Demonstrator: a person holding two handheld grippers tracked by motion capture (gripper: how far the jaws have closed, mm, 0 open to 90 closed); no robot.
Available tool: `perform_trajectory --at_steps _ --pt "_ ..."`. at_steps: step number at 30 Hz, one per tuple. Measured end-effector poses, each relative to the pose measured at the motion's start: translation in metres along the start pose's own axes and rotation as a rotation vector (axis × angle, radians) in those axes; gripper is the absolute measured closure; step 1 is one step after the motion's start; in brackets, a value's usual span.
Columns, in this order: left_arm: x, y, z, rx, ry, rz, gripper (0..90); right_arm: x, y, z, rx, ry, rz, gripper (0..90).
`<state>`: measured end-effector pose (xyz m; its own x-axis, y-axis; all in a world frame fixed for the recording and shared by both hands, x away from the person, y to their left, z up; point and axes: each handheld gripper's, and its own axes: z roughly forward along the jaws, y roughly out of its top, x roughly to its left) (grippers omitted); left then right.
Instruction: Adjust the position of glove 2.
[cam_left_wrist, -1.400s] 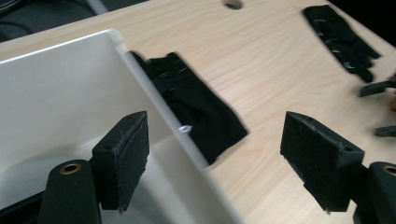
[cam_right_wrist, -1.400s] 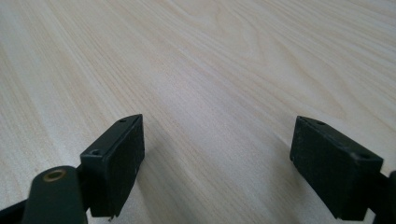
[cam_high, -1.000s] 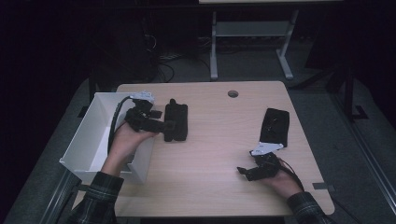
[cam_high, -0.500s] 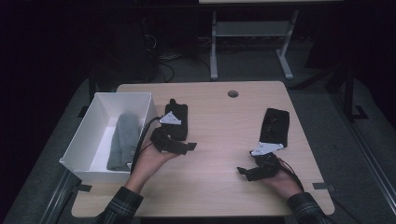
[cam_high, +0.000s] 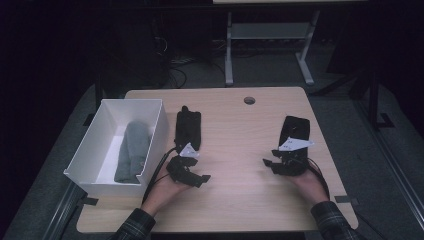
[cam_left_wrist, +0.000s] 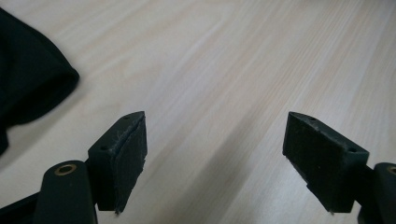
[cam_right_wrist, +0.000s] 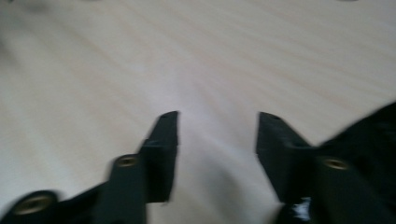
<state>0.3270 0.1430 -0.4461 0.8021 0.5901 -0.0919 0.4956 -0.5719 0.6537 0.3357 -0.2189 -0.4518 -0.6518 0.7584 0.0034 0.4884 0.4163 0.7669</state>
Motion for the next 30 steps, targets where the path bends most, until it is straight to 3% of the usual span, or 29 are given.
perform_trajectory --at_steps 1,2,4,7,8,10,12,15,19,24,30 --pt "0.000 -0.003 0.002 0.007 0.002 0.007 21.4 0.000 0.000 0.000 0.000 0.000 0.000 54.5" --pt "-0.001 -0.005 0.004 0.011 0.004 0.012 21.4 -0.012 0.004 -0.001 0.001 -0.042 0.010 67.1" --pt "-0.001 -0.010 0.008 0.024 0.010 0.016 21.4 -0.019 0.005 -0.001 0.002 -0.059 0.017 71.8" --pt "-0.003 -0.015 0.011 0.027 0.015 0.019 19.9 -0.041 0.010 0.000 0.004 -0.098 0.049 86.1" --pt "-0.003 -0.016 0.010 0.028 0.009 0.019 19.7 -0.055 0.011 0.001 0.000 -0.117 0.067 90.0" --pt "-0.002 -0.017 0.010 0.017 -0.002 0.014 19.0 -0.062 0.012 0.003 0.006 -0.134 0.060 90.0" --pt "-0.005 -0.019 0.012 0.008 0.014 0.046 15.3 -0.077 0.010 0.008 0.022 -0.167 0.068 90.0" --pt "-0.008 -0.024 0.012 -0.001 0.038 0.100 14.0 -0.084 0.009 0.012 0.038 -0.180 0.068 90.0" --pt "-0.008 -0.030 0.013 -0.056 0.036 0.095 13.0 -0.091 0.006 0.020 0.067 -0.192 0.073 90.0" --pt "-0.008 -0.033 0.013 -0.080 0.036 0.097 13.0 -0.091 0.000 0.027 0.116 -0.185 0.059 90.0" --pt "-0.008 -0.033 0.014 -0.083 0.037 0.094 13.0 -0.086 -0.003 0.023 0.116 -0.120 0.059 90.0"
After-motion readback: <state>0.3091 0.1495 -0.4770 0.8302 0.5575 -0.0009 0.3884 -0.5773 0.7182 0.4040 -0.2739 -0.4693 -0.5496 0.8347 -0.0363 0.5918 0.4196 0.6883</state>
